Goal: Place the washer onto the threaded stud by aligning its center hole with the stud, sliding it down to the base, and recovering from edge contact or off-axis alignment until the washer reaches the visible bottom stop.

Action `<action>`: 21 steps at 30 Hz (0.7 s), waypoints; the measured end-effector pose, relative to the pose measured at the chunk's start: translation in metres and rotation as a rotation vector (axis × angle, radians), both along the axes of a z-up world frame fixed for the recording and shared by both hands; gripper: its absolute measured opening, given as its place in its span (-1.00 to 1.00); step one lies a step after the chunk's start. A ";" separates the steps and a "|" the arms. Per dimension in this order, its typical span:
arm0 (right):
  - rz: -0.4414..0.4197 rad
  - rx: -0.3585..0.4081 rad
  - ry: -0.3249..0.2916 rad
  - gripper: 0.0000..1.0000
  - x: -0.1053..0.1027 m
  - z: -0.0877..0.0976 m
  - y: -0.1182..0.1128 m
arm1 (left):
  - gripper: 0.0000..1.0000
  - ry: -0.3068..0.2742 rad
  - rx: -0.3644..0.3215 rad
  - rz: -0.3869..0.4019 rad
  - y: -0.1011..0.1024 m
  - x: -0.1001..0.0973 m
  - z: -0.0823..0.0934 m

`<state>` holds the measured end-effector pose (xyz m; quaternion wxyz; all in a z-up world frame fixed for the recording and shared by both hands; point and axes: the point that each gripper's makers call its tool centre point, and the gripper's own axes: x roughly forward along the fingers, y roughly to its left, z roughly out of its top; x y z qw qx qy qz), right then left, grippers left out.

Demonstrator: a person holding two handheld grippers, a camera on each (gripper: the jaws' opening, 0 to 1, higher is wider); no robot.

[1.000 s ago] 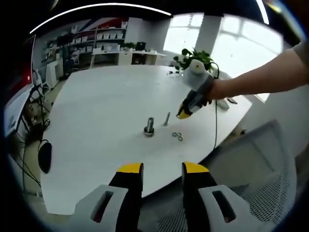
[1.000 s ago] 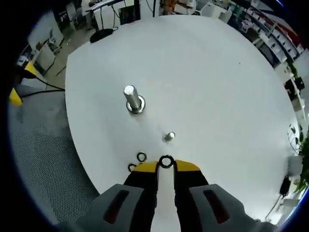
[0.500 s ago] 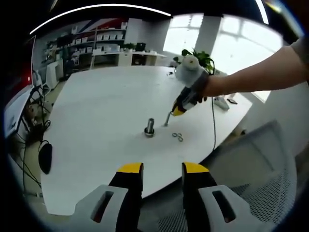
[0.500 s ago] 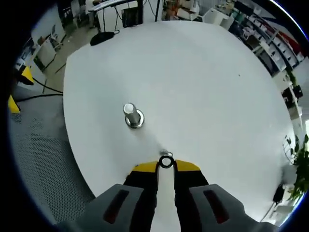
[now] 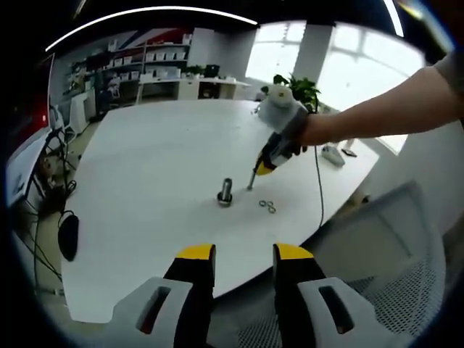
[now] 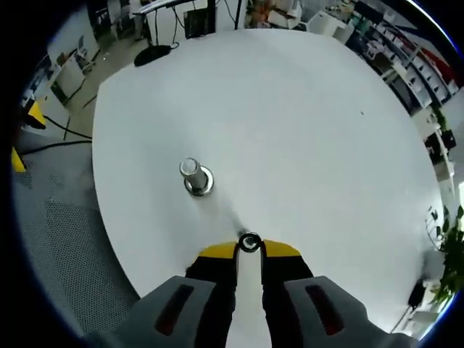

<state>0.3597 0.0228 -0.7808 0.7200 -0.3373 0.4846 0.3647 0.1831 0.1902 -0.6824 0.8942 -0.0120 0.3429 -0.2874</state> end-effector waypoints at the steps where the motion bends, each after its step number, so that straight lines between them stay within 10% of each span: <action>1: -0.001 -0.001 0.001 -0.73 0.000 0.000 0.000 | -0.41 -0.003 -0.002 0.001 0.000 0.000 0.001; 21: 0.004 -0.047 0.068 -0.73 0.005 -0.025 -0.003 | -0.43 0.004 -0.003 0.006 0.001 0.000 0.000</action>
